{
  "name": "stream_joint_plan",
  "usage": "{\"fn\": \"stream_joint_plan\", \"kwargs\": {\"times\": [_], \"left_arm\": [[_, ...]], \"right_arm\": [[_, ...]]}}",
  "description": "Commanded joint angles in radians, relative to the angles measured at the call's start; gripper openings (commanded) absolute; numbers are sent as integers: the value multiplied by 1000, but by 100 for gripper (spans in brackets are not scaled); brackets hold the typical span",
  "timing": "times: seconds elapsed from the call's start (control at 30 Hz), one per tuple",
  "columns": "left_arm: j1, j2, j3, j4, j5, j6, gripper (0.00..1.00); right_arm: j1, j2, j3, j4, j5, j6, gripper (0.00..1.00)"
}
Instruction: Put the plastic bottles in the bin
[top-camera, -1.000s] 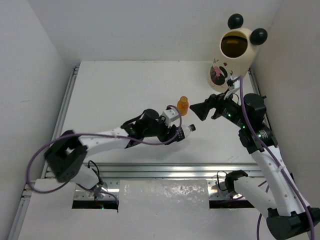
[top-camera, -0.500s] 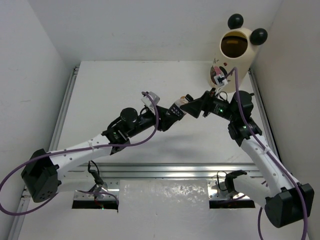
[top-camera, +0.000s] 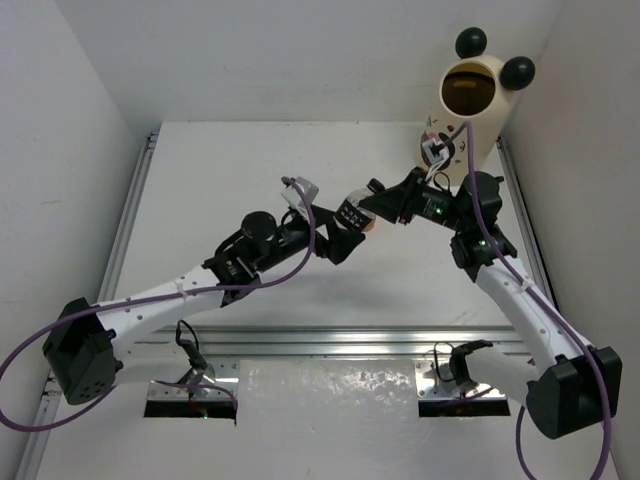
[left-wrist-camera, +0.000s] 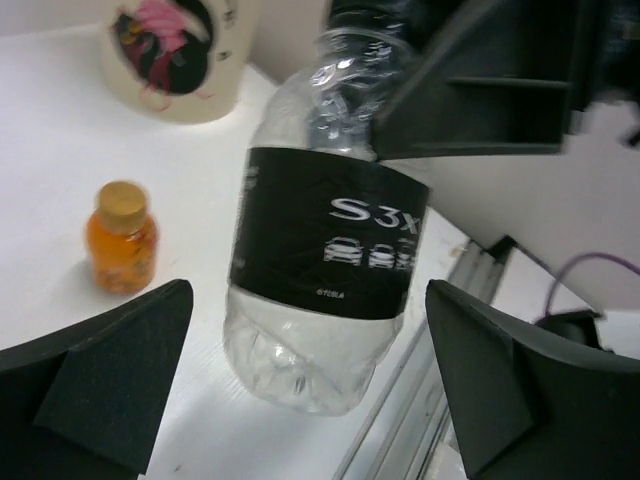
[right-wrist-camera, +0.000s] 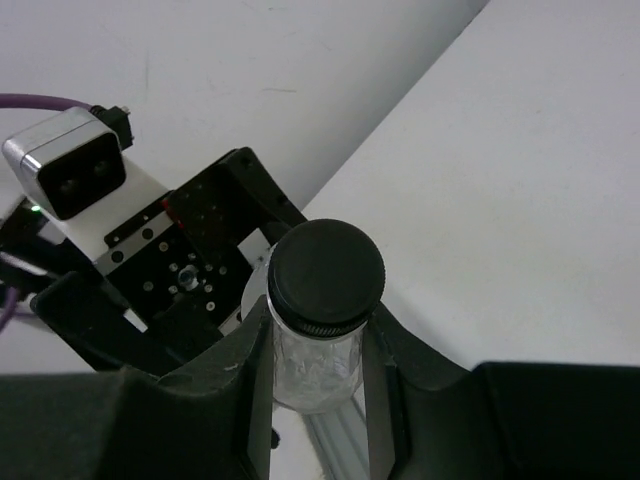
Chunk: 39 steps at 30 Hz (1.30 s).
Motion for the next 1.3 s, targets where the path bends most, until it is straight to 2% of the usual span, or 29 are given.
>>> {"fn": "stream_joint_plan", "kwargs": {"times": [0.0, 0.03, 0.07, 0.1, 0.13, 0.17, 0.23, 0.27, 0.4, 0.6, 0.73, 0.87, 0.9, 0.97, 1.0, 1.1, 1.2, 1.23, 1.27], "left_arm": [[-1, 2, 147, -236, -221, -55, 100], [-1, 2, 178, -326, -303, -92, 100], [-2, 4, 203, -526, -465, -182, 100], [-1, -1, 233, -605, -527, -219, 100], [-1, -21, 232, -655, -584, -259, 100], [-1, -34, 202, -702, -591, -270, 100], [-2, -94, 127, -683, -564, -276, 100], [-1, -111, 99, -666, -545, -273, 100], [-1, -131, 37, -614, -470, -253, 100], [-2, -75, 28, -600, -467, -238, 100], [-2, -58, 4, -508, -425, -220, 100], [-2, -22, 16, -453, -402, -191, 100], [-2, -19, 19, -448, -399, -187, 100], [-2, -10, 26, -404, -396, -178, 100], [-2, -9, 37, -390, -393, -175, 100], [-1, 22, 97, -391, -385, -158, 100], [-2, 53, 167, -433, -382, -161, 100], [-2, 50, 177, -460, -390, -170, 100], [-2, 38, 186, -488, -446, -213, 100]], "right_arm": [[2, -34, 147, -115, 151, -157, 0], [3, -42, 176, -170, 236, -218, 0], [3, -42, 226, -244, 331, -322, 0], [2, -39, 244, -254, 530, -373, 0], [0, -20, 274, -249, 623, -474, 0], [0, -3, 287, -233, 792, -525, 0], [-14, 68, 326, -155, 913, -664, 0], [-17, 98, 342, -119, 1025, -711, 0], [-92, 262, 437, 43, 1173, -908, 0], [-138, 532, 717, 110, 1219, -1083, 2], [-169, 696, 851, 111, 1282, -1085, 4], [-186, 831, 945, 62, 1248, -1058, 11], [-184, 846, 963, 50, 1242, -1055, 30], [-186, 883, 985, 22, 1239, -1042, 82], [-186, 894, 1010, -7, 1245, -1036, 98], [-186, 894, 1044, -82, 1264, -987, 99], [-175, 815, 1034, -192, 1222, -885, 99], [-164, 782, 1020, -229, 1192, -849, 99], [-161, 749, 988, -276, 1062, -746, 99]]}}
